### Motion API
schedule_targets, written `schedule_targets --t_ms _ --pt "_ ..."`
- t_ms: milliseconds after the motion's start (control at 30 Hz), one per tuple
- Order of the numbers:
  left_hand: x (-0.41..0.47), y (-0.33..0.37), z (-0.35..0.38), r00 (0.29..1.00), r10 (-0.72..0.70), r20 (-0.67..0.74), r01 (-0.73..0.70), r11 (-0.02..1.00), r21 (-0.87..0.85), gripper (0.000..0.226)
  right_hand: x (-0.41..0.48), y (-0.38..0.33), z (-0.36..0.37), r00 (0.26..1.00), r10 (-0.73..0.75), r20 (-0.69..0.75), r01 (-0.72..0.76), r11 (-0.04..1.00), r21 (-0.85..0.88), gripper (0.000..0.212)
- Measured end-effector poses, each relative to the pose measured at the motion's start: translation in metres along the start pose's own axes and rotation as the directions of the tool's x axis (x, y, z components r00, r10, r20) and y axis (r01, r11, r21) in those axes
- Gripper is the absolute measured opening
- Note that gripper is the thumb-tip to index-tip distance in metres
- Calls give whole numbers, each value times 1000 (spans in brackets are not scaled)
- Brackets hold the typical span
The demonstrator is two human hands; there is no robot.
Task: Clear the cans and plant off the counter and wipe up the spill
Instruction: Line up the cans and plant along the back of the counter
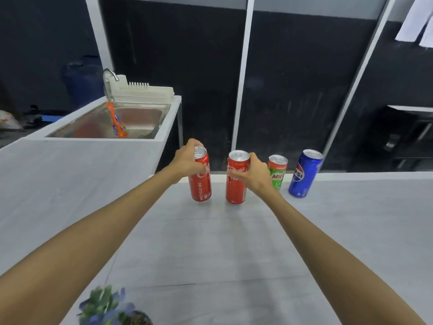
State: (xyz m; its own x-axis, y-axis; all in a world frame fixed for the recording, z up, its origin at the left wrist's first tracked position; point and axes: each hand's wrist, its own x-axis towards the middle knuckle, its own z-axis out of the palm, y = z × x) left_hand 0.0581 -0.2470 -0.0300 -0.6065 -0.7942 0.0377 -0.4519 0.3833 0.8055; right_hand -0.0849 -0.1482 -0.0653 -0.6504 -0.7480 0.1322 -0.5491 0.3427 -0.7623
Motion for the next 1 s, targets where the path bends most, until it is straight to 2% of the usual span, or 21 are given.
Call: schedule_targets --t_ms 167,367,600,733,867,933,1000 --pt "27 -11 21 998 -62 13 61 996 69 65 20 14 9 1000 2 11 -3 999 32 61" --pt "40 -18 22 998 -49 25 47 996 77 67 30 22 19 1000 6 1 -6 998 69 64" --pt "37 -20 25 995 -87 43 82 992 95 96 24 25 25 998 52 44 -57 992 114 76" --pt "26 -17 12 985 -151 83 142 984 110 107 13 25 20 979 160 124 -176 976 126 91" --pt "-8 -18 -26 980 -172 96 164 982 90 83 -11 23 13 930 306 204 -306 951 -31 84" --pt "-36 -27 -49 983 -160 90 155 986 62 63 -28 20 11 912 322 252 -332 943 -5 69" --pt "-68 -44 -67 987 -151 59 148 988 44 46 -50 14 13 904 274 327 -300 953 30 52"
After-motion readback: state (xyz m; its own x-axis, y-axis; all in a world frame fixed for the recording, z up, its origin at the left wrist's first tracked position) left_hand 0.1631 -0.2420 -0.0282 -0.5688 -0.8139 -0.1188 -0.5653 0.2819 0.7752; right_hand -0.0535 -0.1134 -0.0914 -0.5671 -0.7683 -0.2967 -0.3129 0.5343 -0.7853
